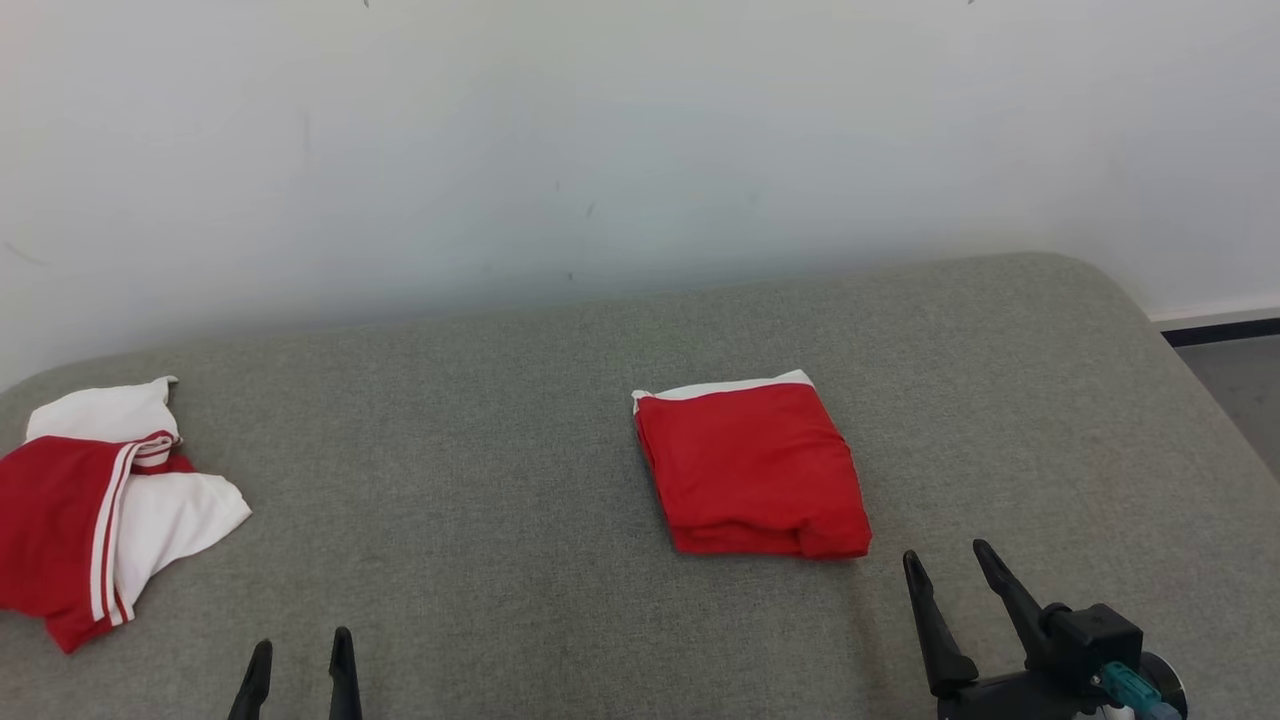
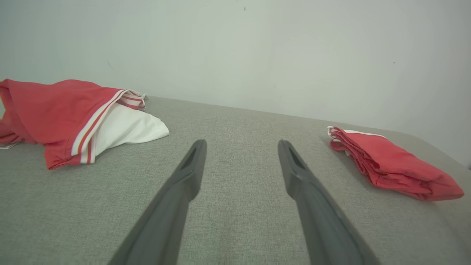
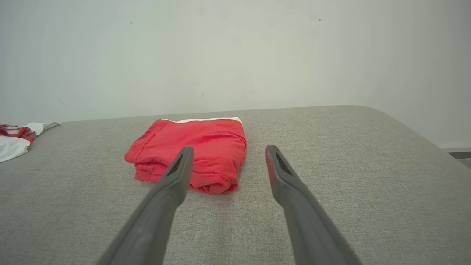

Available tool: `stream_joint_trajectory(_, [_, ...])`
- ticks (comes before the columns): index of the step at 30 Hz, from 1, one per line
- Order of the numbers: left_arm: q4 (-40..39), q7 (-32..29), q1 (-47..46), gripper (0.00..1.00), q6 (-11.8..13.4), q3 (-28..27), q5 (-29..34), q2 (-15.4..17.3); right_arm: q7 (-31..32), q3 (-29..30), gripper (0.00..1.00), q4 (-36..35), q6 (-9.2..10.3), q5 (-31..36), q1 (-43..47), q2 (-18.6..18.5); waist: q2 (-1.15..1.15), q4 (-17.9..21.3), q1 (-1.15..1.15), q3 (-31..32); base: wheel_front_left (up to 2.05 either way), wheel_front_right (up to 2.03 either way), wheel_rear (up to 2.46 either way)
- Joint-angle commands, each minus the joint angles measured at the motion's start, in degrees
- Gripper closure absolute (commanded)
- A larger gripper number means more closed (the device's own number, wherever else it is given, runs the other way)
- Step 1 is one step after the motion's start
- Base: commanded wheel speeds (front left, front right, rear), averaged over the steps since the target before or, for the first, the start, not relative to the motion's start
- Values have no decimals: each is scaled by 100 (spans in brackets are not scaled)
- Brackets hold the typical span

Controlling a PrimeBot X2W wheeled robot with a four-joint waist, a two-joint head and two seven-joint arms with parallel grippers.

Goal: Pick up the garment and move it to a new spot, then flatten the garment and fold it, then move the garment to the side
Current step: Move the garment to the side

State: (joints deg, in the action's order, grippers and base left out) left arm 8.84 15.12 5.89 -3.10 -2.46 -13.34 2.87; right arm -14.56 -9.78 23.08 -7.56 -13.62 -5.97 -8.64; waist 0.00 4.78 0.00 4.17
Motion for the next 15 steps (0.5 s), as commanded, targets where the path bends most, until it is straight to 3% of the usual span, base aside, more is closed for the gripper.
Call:
stream_joint_trajectory(1, [10,3,47,0,-11,-14,40,3,10,-7,0,-3,16,-28,-24,-27,0,-2,0,5,0,0,0])
stream_joint_trajectory(15, [-63,3,194,0,105,78,16,3,74,-39,0,6,16,-207,-5,-39,0,30,0,83,0,0,0])
